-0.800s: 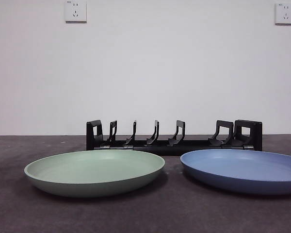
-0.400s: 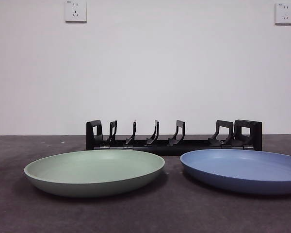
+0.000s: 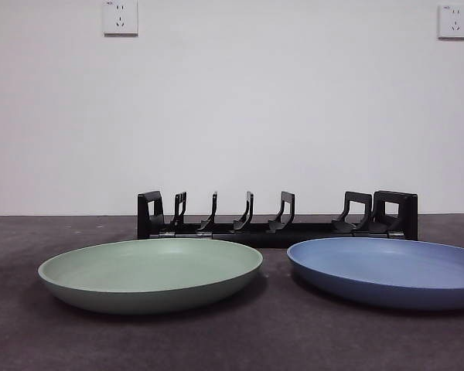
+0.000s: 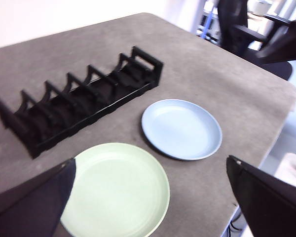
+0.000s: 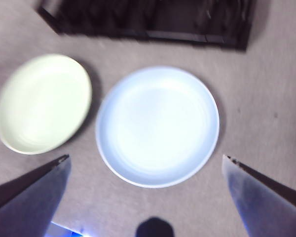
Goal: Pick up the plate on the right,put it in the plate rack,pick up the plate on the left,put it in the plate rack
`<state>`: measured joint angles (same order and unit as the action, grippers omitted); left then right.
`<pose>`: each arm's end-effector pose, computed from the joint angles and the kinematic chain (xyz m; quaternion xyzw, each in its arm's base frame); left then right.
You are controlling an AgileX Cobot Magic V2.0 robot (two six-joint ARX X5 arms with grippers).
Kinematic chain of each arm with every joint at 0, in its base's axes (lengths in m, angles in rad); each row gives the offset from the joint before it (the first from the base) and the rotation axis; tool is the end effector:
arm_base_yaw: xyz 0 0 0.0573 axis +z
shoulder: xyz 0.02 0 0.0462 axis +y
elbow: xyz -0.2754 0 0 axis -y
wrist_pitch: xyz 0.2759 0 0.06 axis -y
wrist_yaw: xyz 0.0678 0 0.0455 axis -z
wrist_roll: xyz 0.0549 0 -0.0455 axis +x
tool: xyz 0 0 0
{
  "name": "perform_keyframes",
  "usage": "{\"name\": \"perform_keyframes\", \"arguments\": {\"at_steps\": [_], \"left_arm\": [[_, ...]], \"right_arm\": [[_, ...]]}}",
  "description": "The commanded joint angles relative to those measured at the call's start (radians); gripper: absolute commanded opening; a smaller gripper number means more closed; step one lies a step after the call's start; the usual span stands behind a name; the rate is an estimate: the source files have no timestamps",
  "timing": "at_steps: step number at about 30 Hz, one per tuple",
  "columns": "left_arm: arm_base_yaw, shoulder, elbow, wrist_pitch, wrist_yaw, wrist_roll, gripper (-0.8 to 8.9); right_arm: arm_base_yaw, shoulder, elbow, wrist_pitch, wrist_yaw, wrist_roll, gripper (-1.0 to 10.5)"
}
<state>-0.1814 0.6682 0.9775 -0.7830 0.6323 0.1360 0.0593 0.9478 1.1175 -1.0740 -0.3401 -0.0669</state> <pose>0.1398 -0.0586 0.3641 0.0083 0.2020 -0.3993 0.8942 0.1936 0.0298 0.3389 0.0316 0.4264 0.1928 0.8832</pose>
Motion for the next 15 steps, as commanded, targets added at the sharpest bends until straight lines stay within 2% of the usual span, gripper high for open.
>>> {"name": "perform_keyframes", "arguments": {"at_steps": [1,6,15], "left_arm": [[-0.046,0.026,0.013,0.007,0.003,0.053,7.27],[-0.116,0.079,0.013,0.014,-0.008,0.060,7.27],[-0.153,0.109,0.013,0.023,-0.008,0.071,7.23]], "right_arm": [[0.000,0.106,0.001,0.005,0.005,0.010,6.3],[-0.001,0.371,0.001,0.058,0.047,0.010,6.3],[-0.001,0.610,0.001,0.144,0.088,0.010,6.2]]}}
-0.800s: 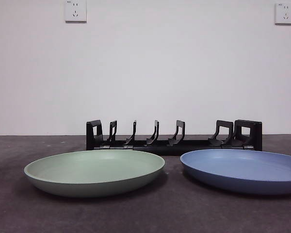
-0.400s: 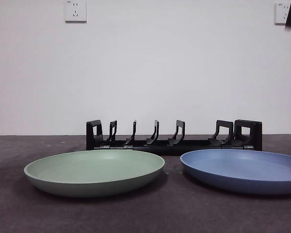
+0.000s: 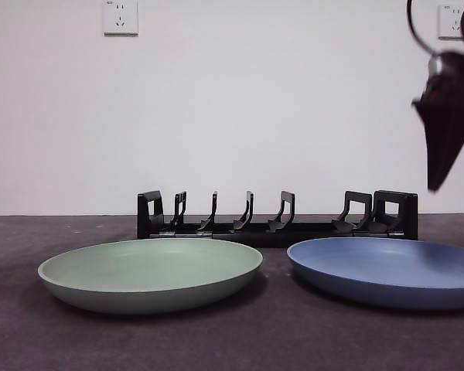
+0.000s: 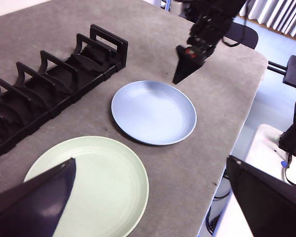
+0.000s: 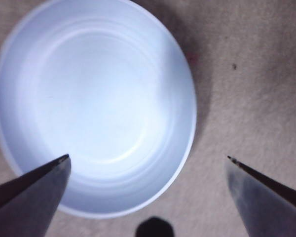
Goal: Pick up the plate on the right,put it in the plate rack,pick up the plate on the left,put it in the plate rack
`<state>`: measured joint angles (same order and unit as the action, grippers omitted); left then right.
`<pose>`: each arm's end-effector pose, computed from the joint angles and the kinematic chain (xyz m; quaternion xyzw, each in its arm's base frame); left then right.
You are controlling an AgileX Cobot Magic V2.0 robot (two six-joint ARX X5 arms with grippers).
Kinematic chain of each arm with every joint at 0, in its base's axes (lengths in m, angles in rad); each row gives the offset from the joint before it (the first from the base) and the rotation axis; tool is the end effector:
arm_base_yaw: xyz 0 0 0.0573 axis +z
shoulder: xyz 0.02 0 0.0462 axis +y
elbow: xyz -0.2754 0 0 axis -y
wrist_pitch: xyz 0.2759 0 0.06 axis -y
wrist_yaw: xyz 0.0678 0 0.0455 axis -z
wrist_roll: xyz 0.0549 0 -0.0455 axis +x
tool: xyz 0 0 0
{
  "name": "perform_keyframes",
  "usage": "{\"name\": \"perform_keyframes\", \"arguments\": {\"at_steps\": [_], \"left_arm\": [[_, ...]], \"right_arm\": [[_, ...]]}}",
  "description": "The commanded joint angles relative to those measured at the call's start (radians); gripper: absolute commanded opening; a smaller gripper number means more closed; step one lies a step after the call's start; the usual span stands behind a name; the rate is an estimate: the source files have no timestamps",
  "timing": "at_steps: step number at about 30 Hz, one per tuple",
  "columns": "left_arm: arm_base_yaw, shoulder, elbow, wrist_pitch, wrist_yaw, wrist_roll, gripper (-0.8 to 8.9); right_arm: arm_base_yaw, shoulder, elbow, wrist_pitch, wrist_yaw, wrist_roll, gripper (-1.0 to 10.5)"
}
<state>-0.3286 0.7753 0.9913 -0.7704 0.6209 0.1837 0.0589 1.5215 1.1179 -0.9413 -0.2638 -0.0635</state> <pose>0.1558 -0.0869 0.3548 0.0388 0.2293 -0.4626 0.8555 0.3094 0.0326 0.2077 0.0392 0.6153 0.1453 0.7738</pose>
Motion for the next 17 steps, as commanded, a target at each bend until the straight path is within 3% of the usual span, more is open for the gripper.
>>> {"name": "perform_keyframes", "arguments": {"at_steps": [1,7,12,17], "left_arm": [[-0.007,0.002,0.000,0.010,0.004,0.027,7.23],[-0.012,0.005,0.000,0.010,0.003,0.035,7.23],[-0.012,0.012,0.000,0.009,0.003,0.038,7.23],[-0.012,0.023,0.000,0.009,0.003,0.038,7.23]], "right_arm": [[0.000,0.056,0.000,0.020,0.017,0.006,6.2],[0.000,0.149,0.000,0.067,0.022,0.008,5.3],[0.000,0.200,-0.001,0.079,0.021,0.008,5.2],[0.000,0.233,-0.002,0.079,0.021,0.008,3.2]]}}
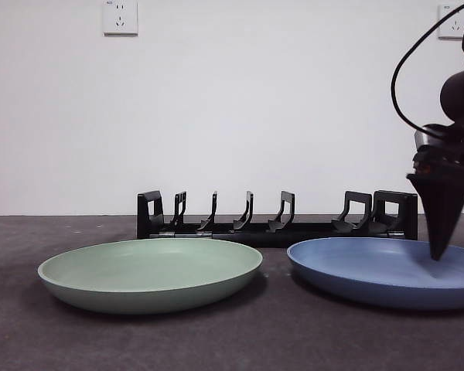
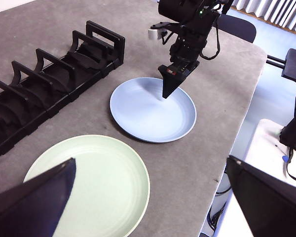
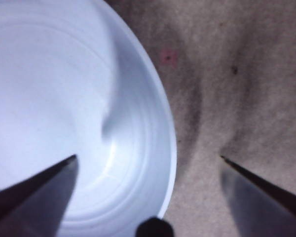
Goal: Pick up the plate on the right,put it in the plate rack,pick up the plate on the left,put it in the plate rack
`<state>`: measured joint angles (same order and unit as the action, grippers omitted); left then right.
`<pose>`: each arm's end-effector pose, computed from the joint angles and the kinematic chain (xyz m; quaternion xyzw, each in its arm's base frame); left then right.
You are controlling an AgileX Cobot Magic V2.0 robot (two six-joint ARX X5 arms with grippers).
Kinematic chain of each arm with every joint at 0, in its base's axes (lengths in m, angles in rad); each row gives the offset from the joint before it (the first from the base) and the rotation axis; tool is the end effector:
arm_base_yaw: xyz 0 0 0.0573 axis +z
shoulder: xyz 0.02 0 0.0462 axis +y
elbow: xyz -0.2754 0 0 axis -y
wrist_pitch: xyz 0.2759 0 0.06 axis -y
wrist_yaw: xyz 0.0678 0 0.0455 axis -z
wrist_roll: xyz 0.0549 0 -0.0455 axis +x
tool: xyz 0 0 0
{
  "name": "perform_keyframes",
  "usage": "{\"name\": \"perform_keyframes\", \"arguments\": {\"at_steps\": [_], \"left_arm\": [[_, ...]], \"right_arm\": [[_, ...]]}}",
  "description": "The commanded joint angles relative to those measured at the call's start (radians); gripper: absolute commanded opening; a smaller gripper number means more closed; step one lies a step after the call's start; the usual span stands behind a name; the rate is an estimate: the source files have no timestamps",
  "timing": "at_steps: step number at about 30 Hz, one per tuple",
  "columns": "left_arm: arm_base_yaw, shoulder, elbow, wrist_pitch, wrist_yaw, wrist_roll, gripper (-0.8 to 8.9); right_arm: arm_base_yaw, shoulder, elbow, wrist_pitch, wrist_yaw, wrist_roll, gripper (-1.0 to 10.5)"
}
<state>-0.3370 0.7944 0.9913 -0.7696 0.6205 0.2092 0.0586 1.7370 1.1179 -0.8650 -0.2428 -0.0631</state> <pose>0.1597 -0.0898 0.3519 0.0492 0.2320 -0.4687 0.8509 0.3342 0.0328 0.1432 0.0391 0.6691 0.1318 0.7303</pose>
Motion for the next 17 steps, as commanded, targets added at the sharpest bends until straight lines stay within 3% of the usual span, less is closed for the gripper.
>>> {"name": "perform_keyframes", "arguments": {"at_steps": [1,4,8,17], "left_arm": [[-0.003,0.006,0.000,0.008,0.003,0.013,7.23],[-0.003,0.013,0.000,0.008,0.003,0.012,7.23],[-0.010,0.024,0.000,0.009,0.004,0.013,7.23],[-0.110,0.058,0.000,0.008,-0.026,0.103,7.23]], "right_arm": [[0.000,0.022,-0.002,0.003,0.000,0.007,2.6],[0.000,0.027,-0.002,0.003,0.000,0.007,0.9],[0.000,0.028,-0.003,0.006,0.001,0.005,-0.1],[-0.001,0.025,-0.002,0.022,0.000,0.001,-0.1]]}}
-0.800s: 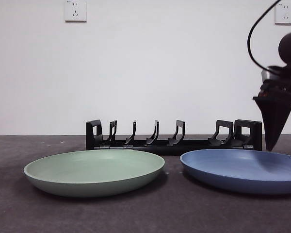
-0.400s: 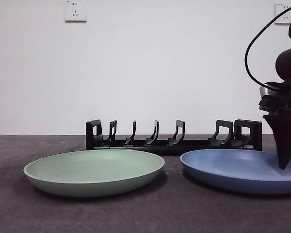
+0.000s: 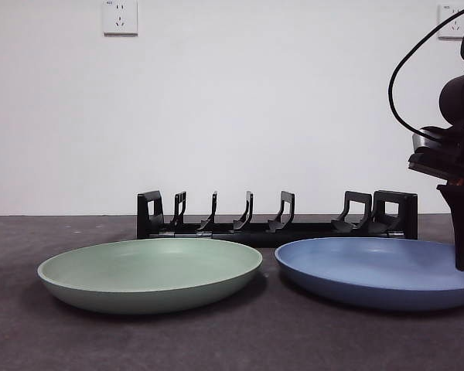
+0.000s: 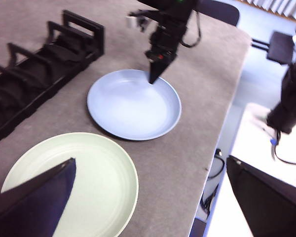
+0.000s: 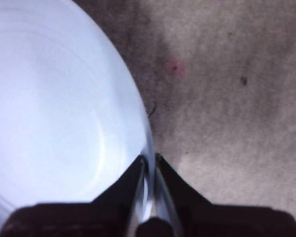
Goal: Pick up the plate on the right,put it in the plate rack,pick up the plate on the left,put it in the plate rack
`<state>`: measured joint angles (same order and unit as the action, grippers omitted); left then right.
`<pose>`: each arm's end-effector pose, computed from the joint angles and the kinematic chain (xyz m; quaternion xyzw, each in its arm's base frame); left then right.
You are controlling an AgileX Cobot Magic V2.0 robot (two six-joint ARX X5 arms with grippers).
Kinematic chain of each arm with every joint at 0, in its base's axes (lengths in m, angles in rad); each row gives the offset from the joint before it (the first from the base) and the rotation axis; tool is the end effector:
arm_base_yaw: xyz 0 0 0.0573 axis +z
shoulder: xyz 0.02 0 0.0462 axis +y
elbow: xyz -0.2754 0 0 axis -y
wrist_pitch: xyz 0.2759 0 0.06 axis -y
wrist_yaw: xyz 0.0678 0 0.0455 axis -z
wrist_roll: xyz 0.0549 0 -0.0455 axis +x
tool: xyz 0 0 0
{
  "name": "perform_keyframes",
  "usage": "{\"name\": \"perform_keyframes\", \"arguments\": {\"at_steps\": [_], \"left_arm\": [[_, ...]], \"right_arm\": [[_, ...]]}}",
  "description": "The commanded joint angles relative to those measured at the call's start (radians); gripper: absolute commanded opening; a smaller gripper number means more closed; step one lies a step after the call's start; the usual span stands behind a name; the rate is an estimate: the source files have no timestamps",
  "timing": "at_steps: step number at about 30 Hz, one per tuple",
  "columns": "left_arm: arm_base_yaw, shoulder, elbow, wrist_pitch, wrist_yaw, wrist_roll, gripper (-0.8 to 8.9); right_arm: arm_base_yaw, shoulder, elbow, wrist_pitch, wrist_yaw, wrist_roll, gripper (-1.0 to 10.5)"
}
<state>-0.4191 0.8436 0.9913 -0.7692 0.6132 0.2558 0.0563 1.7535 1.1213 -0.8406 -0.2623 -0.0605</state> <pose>0.1631 -0.1072 0.3436 0.0762 0.2419 -0.5049 0.8251 0.3386 0.0333 0.1394 0.0469 0.6642 0.1377 0.7333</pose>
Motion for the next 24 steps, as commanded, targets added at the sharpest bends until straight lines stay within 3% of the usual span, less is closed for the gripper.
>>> {"name": "perform_keyframes", "arguments": {"at_steps": [1,6,13,24], "left_arm": [[-0.044,0.012,0.000,0.008,-0.034,0.074,7.23],[-0.154,0.041,0.000,0.008,-0.139,0.180,7.23],[-0.335,0.107,0.000,0.028,-0.338,0.328,7.23],[-0.566,0.250,0.000,0.243,-0.695,0.589,7.22]], "right_arm": [[0.002,0.004,-0.005,-0.005,0.019,-0.004,-0.1],[0.001,-0.061,0.000,-0.034,0.005,-0.019,-0.1],[0.001,-0.203,0.074,-0.137,-0.080,-0.019,-0.1],[0.018,-0.307,0.264,-0.353,-0.152,-0.034,-0.1]]}}
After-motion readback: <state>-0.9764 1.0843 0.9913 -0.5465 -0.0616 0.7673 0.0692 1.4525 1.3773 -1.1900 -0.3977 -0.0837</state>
